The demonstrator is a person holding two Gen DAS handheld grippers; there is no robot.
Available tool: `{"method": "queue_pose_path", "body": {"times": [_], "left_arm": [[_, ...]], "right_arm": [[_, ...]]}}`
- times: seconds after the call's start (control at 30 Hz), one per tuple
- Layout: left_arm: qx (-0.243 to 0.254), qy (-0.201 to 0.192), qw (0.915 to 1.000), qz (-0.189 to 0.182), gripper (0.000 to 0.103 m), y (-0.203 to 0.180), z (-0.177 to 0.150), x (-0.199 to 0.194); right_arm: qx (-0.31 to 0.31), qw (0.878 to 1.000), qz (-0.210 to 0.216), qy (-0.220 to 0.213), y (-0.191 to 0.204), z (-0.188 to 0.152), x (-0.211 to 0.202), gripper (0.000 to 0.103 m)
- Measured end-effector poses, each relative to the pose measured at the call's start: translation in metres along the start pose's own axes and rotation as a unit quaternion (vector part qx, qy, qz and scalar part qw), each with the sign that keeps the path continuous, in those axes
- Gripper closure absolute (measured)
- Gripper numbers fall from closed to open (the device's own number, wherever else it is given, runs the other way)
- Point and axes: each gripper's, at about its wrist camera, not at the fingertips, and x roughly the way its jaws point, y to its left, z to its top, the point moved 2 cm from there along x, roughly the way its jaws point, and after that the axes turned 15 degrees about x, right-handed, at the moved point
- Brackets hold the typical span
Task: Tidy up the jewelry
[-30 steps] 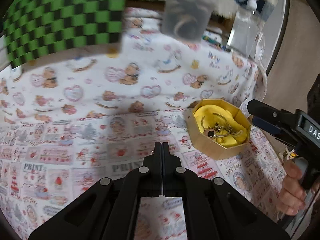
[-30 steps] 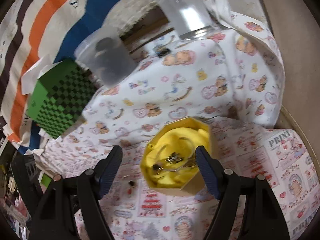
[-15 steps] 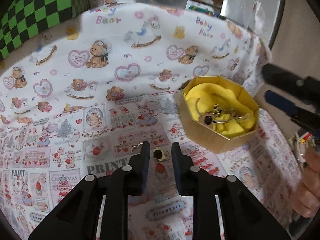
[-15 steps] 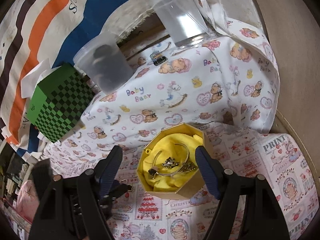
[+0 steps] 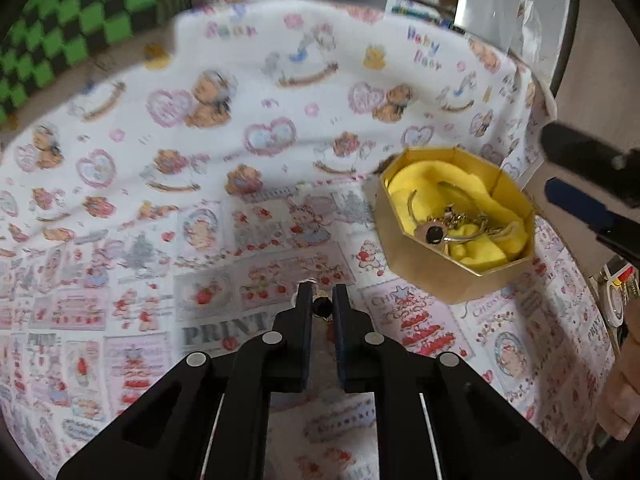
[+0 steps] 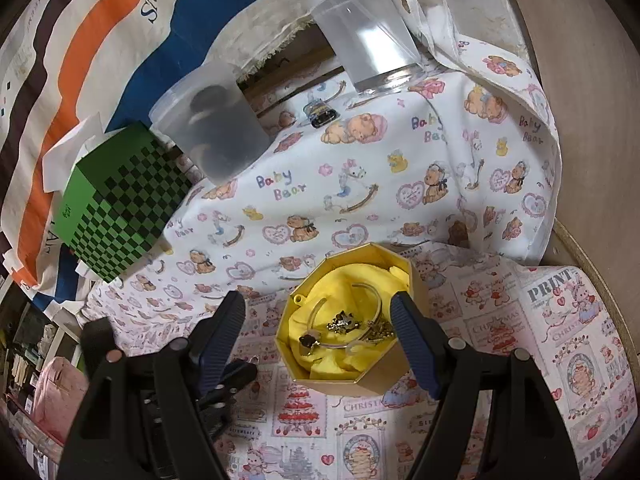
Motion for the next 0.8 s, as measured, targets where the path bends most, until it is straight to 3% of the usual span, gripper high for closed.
{"method": "queue_pose_path", "body": {"times": [0.07, 0.27, 0.4, 0.5, 0.7, 0.8], "left_arm": [[-0.005, -0.016, 0.9993, 0.035, 0.094, 0.006, -0.001, -0.018], [-0.046, -0.063, 0.9956, 0.052, 0.094, 0.044, -0.025, -0.061], [-0.057, -0.086, 0.99, 0.096, 0.094, 0.068, -0.043, -0.073], [-0.082, -0.078, 0.9908, 0.074, 0.094, 0.081, -0.048, -0.067], [-0.11, -0.079, 0.988, 0.073, 0.094, 0.099, -0.055, -0.067], [-0.114, -0.068, 0.9879, 0.08, 0.094, 0.105, -0.061, -0.06]], "right_arm": [[-0.005, 1.0, -0.003, -0.002, 0.001, -0.001, 0.0, 0.03], [-0.012, 0.998, 0.044, 0.046, 0.017, -0.015, 0.004, 0.03], [-0.049, 0.996, 0.051, 0.059, 0.034, -0.033, 0.006, 0.031], [-0.068, 0.992, 0.073, 0.083, 0.044, -0.045, 0.01, 0.041], [-0.139, 0.981, 0.083, 0.109, 0.075, -0.069, 0.031, 0.058], [-0.15, 0.978, 0.055, 0.132, 0.089, -0.077, 0.06, 0.066]]}}
